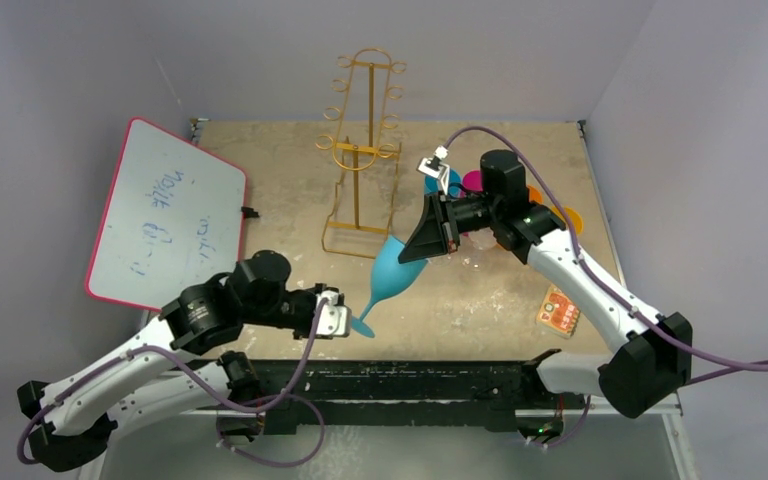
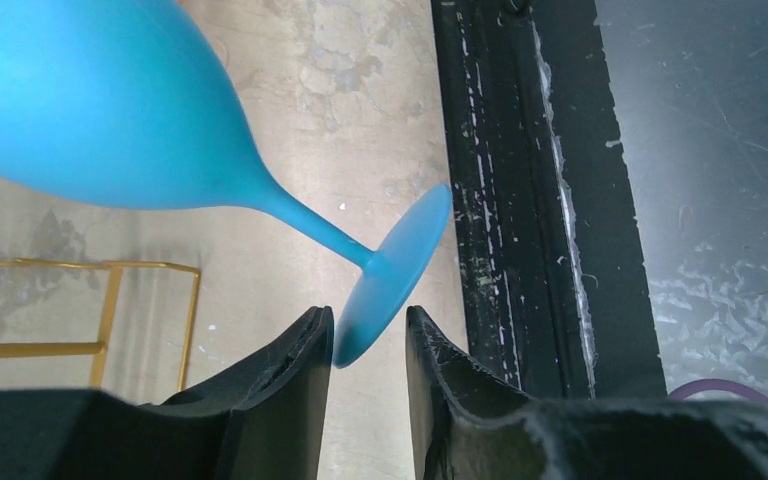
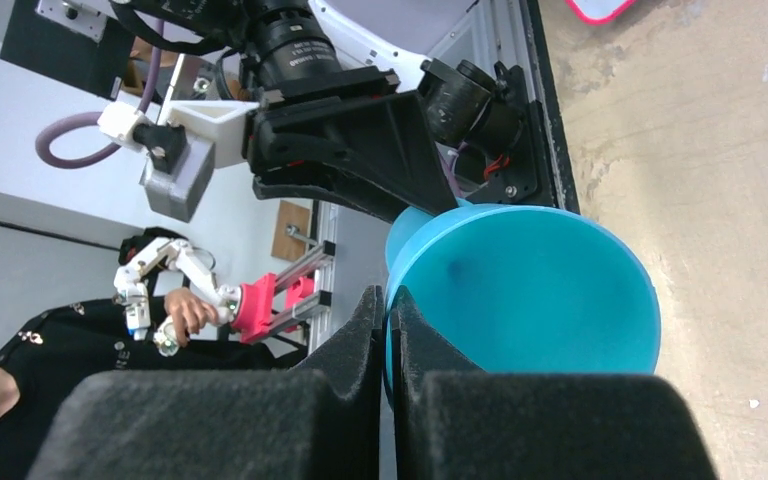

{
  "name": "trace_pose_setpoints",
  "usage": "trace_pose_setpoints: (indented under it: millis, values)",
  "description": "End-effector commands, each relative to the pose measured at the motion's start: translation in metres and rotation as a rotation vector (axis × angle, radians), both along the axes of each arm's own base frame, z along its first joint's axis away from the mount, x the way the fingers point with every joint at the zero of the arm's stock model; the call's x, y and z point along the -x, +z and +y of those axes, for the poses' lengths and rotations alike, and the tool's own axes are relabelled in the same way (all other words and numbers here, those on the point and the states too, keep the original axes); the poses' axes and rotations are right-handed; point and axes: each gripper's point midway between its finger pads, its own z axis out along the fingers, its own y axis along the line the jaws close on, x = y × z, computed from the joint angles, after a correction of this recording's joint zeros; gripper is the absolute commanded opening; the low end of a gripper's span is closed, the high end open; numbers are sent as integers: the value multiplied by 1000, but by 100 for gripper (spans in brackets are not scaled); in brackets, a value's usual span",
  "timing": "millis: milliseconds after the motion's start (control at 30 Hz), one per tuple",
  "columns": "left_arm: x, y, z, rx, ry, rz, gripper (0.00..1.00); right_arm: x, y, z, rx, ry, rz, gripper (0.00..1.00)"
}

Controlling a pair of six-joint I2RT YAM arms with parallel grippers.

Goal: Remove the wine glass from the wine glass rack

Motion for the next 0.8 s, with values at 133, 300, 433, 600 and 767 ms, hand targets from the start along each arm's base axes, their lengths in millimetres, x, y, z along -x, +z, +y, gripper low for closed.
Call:
trace_pose_setpoints:
  millis: [133,300,433,600,767]
  values:
    - [6,10,-6,28,-18,46,41,1,8,0,-14,-9,-42,0]
    - [1,17,-9,83,30,53,42,1,6,0,-4,-23,-40,0]
    - [1,24,-11,122,51,66,56,0,0,0,23,-58,-45,0]
    - [-9,32,-13,213,135,67,70,-2,-9,0,64,-103,-51,0]
    - [-18,45,-5,300,230,46,73,-8,-22,-3,121,-162,-53,0]
